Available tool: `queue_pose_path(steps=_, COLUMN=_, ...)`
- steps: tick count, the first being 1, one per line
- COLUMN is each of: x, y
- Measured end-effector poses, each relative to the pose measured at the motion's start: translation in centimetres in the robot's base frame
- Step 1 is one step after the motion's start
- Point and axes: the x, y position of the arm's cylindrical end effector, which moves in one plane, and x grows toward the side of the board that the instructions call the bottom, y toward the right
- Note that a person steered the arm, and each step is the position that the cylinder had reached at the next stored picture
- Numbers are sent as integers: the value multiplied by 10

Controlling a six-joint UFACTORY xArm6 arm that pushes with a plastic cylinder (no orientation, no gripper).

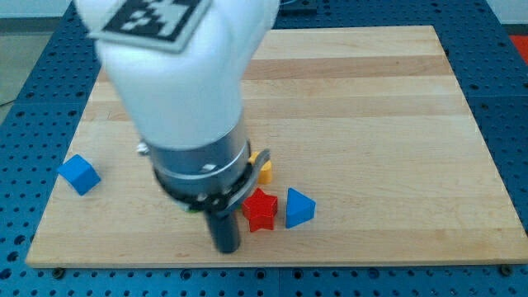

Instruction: Push the yellow blocks into the red circle

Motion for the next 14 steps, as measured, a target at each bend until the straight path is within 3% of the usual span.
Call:
queue_pose_path(steps=1, x=-53, y=5)
queue_pose_path(steps=2, x=-63, y=-2)
queue_pose_path(steps=4, x=4, y=3)
queue_pose_path(steps=5, x=5, y=30)
queue_pose_path(steps=7, x=-89, y=32)
queue_pose_path(steps=8, x=-116, y=21)
queue_pose_path(steps=12, x=-156, y=-8)
queue_pose_path(steps=13, x=-173, y=7)
queue_pose_path(steps=14, x=-196, y=-13)
